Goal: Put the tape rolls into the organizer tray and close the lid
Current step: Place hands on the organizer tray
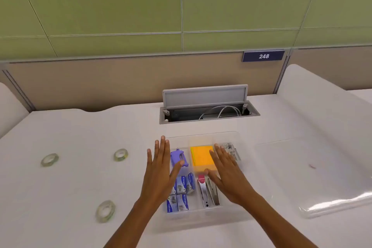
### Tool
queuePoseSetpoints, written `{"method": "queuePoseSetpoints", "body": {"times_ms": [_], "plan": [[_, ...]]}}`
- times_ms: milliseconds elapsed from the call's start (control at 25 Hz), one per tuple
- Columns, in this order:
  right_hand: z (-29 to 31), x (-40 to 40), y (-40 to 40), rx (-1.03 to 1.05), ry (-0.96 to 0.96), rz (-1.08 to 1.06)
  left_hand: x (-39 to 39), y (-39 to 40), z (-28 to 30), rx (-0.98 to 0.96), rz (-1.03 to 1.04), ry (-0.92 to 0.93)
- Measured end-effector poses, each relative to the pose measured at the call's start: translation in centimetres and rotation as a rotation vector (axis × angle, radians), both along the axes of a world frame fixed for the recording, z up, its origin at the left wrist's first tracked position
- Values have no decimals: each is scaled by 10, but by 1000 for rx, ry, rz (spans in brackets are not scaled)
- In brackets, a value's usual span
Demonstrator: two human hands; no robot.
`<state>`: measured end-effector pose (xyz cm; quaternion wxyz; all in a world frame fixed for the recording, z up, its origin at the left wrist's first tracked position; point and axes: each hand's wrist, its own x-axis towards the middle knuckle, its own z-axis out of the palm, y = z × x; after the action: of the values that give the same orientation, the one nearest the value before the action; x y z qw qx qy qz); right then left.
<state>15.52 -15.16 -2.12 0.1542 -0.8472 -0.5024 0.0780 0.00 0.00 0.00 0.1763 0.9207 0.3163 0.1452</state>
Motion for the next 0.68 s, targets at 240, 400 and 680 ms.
{"method": "queuePoseSetpoints", "body": {"times_ms": [240, 400, 680], "plan": [[-18, -18, -2, -80, -98, 33, -17, -14, -36, -135, 11, 52], [-20, -17, -3, -81, -35, 52, -18, -16, -46, -305, -7, 12], [-20, -17, -2, -55, 39, 37, -19, -20, -49, -353, 24, -38]]}}
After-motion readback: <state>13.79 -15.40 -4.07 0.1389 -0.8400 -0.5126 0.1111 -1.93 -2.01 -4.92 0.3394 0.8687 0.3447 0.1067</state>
